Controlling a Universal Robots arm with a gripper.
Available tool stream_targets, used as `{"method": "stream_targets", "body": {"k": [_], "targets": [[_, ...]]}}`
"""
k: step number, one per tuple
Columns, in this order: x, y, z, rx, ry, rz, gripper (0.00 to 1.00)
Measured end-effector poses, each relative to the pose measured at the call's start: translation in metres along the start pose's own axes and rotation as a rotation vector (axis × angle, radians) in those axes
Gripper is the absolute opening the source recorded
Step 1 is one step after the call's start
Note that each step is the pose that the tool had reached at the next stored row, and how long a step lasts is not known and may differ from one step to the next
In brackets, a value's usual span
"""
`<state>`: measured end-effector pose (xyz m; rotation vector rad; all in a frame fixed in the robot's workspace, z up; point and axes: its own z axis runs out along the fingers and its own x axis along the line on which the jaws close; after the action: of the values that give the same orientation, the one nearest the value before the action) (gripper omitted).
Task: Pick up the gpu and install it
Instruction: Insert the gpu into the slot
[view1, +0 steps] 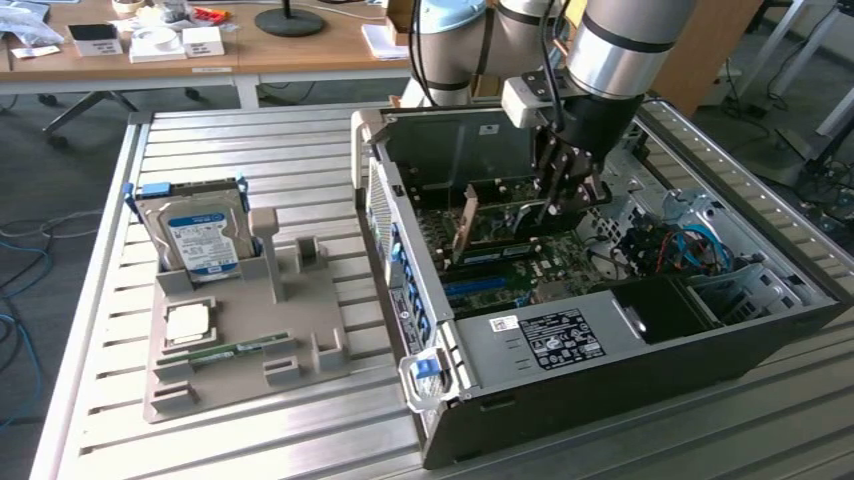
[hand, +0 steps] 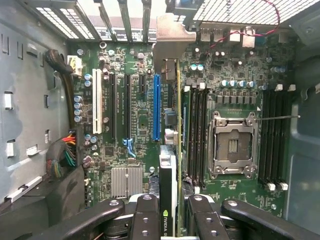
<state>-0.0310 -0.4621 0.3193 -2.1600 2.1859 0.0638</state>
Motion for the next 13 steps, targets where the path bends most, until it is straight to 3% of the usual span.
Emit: {"method": "stream_targets", "body": {"k": [13], "targets": [[0.0001, 0.0026, 0.0003, 0.0001, -0.0001, 0.000, 0.27]]}}
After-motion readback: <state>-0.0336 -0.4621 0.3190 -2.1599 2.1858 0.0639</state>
